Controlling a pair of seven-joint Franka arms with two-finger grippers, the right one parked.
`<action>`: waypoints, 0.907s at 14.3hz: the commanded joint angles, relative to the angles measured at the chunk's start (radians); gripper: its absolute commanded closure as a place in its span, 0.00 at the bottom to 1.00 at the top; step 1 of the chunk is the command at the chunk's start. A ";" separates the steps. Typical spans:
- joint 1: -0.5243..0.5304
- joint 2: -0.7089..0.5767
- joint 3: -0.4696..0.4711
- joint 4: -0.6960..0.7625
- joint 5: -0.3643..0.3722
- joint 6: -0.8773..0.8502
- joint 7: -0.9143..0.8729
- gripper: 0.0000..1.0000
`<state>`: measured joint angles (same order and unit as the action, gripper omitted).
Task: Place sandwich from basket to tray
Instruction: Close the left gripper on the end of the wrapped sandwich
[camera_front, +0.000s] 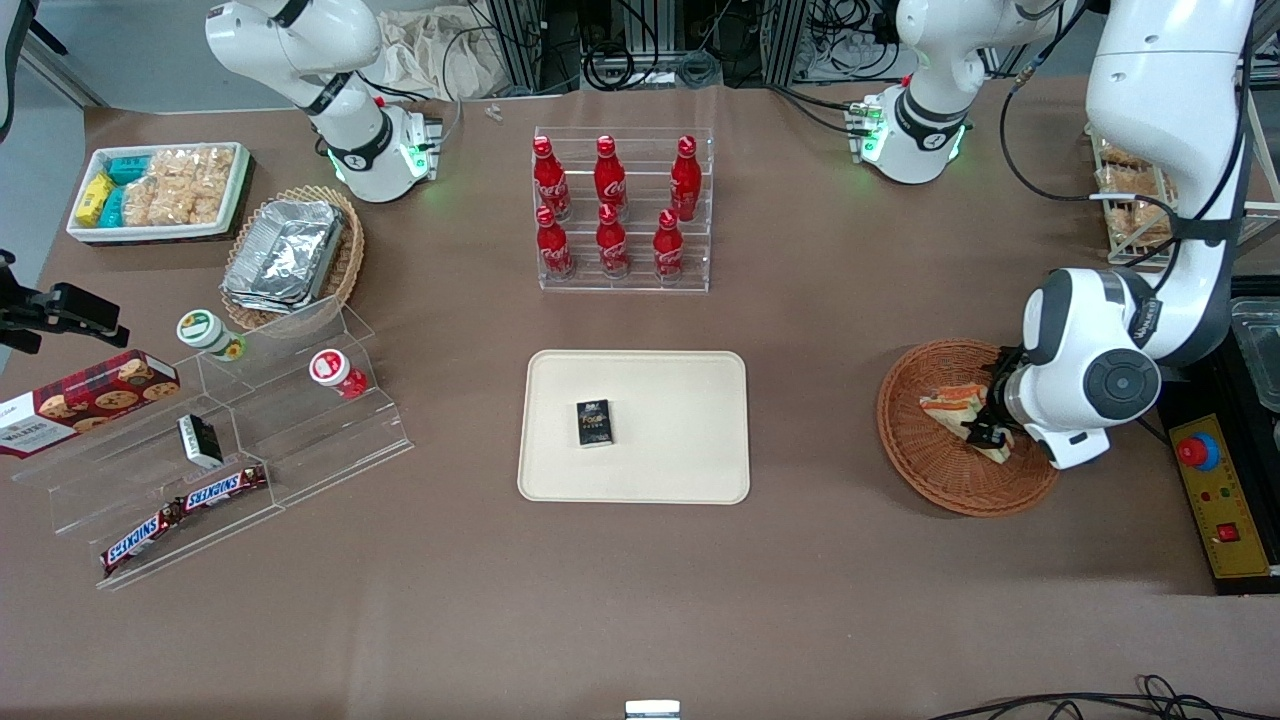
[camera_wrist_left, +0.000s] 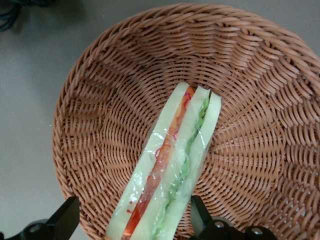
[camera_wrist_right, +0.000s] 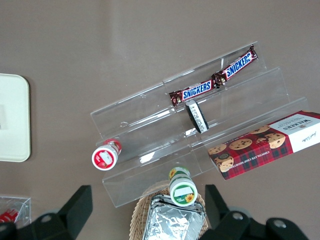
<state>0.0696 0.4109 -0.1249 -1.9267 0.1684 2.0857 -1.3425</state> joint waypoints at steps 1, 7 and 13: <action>0.001 0.022 -0.004 0.011 0.020 0.021 -0.049 0.37; -0.011 0.000 -0.013 0.093 0.019 -0.005 -0.073 1.00; -0.014 -0.001 -0.128 0.441 -0.030 -0.441 0.192 1.00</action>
<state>0.0604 0.4098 -0.2248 -1.5772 0.1618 1.7400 -1.2329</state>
